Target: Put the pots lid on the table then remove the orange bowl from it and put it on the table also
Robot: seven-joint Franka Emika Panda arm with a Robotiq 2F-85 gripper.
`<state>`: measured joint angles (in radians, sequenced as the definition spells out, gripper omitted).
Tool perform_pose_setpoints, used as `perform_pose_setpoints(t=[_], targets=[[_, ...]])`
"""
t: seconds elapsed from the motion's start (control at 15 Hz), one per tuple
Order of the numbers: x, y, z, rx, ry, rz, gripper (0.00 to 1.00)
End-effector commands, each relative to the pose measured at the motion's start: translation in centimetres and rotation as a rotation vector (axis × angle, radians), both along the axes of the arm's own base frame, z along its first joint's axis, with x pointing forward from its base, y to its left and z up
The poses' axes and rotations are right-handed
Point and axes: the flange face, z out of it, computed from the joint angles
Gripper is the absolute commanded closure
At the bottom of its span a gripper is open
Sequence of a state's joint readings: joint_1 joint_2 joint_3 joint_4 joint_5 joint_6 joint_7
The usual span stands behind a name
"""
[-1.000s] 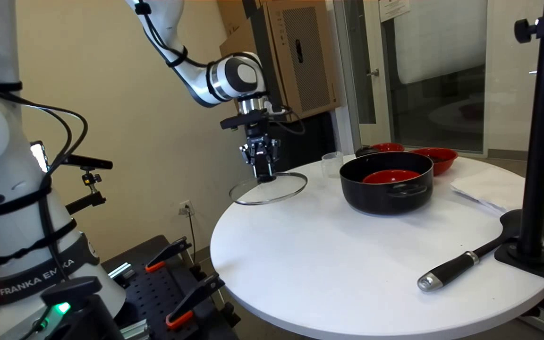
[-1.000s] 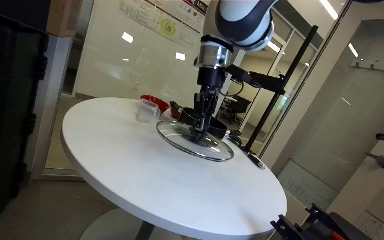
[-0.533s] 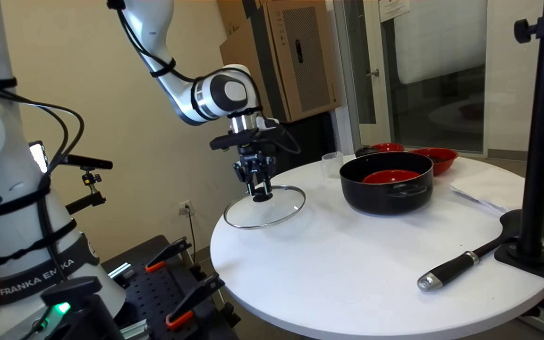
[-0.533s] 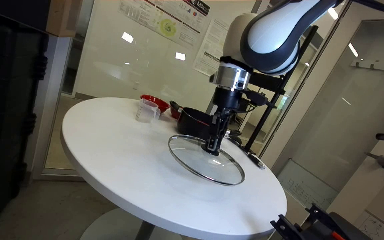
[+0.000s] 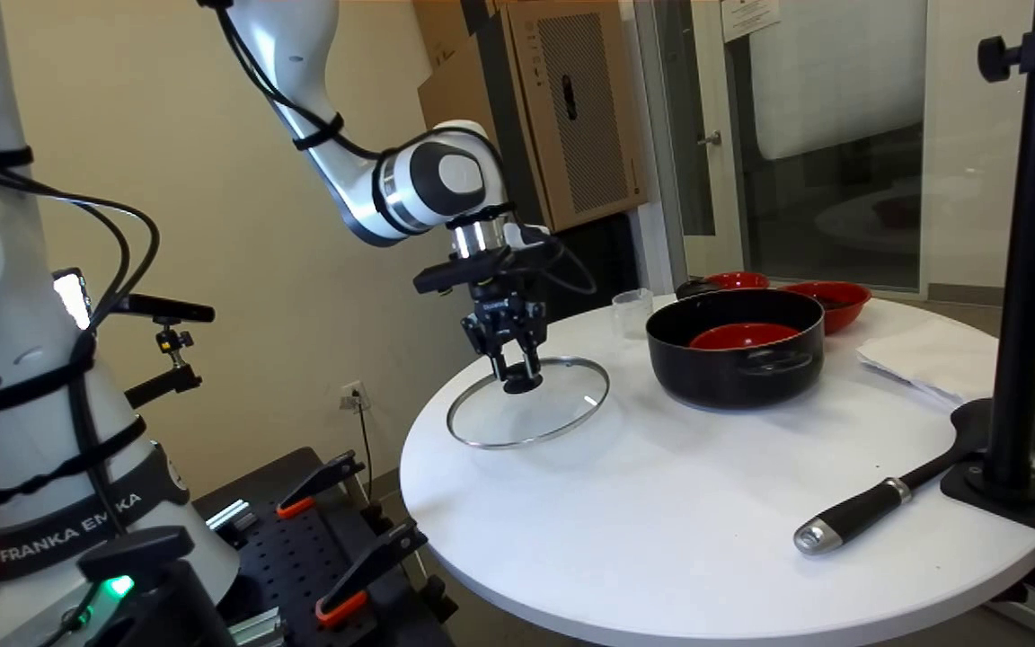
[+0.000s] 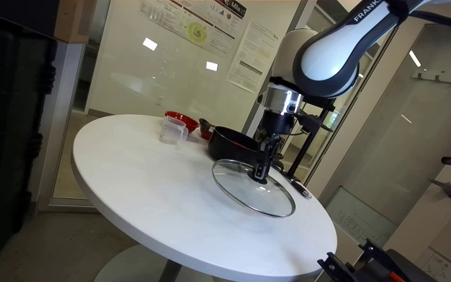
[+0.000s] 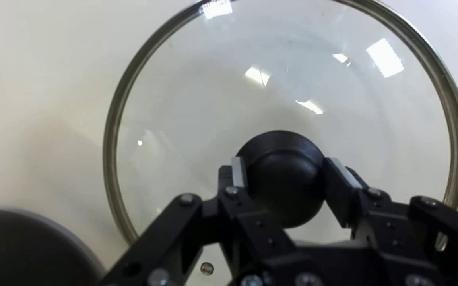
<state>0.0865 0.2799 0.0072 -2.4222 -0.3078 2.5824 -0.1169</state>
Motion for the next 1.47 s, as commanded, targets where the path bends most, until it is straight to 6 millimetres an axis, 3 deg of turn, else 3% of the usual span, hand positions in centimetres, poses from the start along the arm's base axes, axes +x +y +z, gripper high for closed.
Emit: perform_pose_setpoints(t=[0.0, 0.87, 1.4], targets=[[-0.1, -1.3, 0.0, -0.018, -0.034, 0.008, 0.75], [-0.8, -4.2, -2.7, -0.044, 0.021, -0.017, 0.75], [-1.4, -4.7, -3.8, -0.041, 0.055, -0.028, 0.75]])
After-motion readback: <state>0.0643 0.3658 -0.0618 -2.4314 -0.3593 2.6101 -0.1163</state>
